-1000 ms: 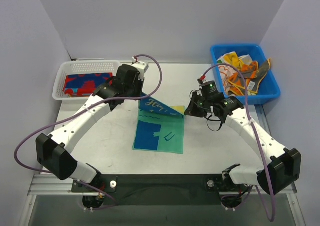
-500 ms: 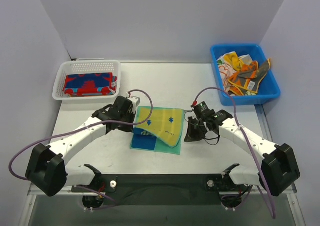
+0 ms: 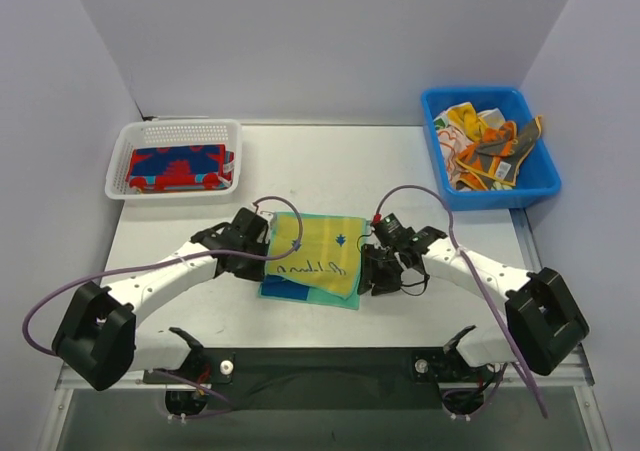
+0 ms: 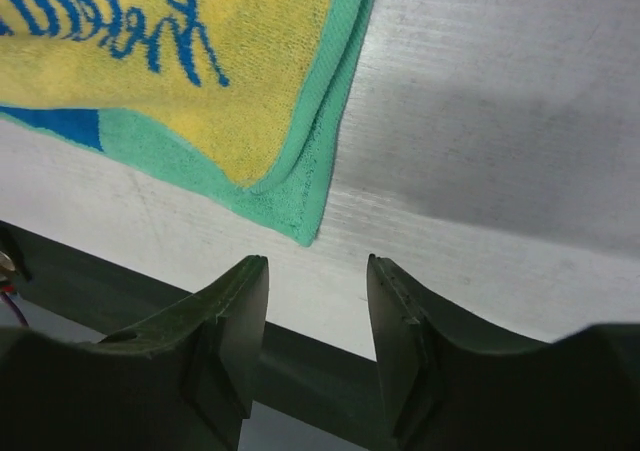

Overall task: Fold and stack the towels
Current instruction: Fold the towel

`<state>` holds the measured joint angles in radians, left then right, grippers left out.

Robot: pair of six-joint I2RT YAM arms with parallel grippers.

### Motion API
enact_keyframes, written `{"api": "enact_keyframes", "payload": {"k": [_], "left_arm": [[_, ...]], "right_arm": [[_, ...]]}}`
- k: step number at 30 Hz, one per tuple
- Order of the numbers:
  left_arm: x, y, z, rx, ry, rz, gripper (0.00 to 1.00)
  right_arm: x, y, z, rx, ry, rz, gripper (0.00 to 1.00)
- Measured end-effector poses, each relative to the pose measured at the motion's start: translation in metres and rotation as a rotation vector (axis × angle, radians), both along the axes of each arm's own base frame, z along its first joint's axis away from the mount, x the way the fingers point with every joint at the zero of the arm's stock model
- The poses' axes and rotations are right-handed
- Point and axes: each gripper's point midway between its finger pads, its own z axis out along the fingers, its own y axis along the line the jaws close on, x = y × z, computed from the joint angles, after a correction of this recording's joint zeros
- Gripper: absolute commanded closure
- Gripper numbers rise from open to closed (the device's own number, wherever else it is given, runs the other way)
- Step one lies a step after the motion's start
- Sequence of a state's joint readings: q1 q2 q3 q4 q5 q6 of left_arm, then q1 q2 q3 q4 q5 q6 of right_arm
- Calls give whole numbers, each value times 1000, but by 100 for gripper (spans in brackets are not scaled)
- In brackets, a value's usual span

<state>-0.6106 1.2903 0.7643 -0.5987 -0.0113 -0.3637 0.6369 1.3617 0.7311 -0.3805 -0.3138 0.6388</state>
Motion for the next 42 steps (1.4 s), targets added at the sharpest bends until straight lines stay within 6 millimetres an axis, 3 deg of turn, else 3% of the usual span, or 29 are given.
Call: {"api": "enact_keyframes", "payload": {"k": [1, 3, 4, 7, 11, 14, 17, 21, 27, 31, 37, 42], "left_arm": [[-2, 1, 0, -2, 0, 8, 59], [-8, 4, 4, -18, -10, 30, 44], [-12, 6, 8, -30, -16, 38, 31], [-20, 8, 28, -89, -70, 64, 20], [-23, 8, 56, -179, -151, 101, 20], [-22, 8, 60, -195, -163, 132, 26], [-18, 7, 48, -164, -125, 158, 35], [-4, -1, 32, -121, -78, 170, 45], [50, -26, 37, -139, -107, 192, 48], [83, -29, 15, -130, -76, 236, 48], [102, -29, -30, -78, 19, 257, 48], [123, -36, -24, -111, 4, 262, 46]], "right_arm": [[2, 0, 3, 8, -20, -4, 51], [6, -1, 9, 20, -63, -15, 47], [8, -1, 12, 25, -85, -22, 46], [16, -2, 21, 43, -147, -45, 46], [21, -2, 23, 67, -182, -83, 47], [25, -2, 18, 85, -193, -124, 52], [31, -1, 12, 108, -203, -168, 65], [47, 6, 8, 154, -223, -218, 76], [68, 5, -14, 142, -210, -262, 80], [84, -4, -28, 124, -193, -302, 81], [133, -3, -27, 142, -213, -301, 81], [169, -11, -24, 132, -257, -297, 80]]}}
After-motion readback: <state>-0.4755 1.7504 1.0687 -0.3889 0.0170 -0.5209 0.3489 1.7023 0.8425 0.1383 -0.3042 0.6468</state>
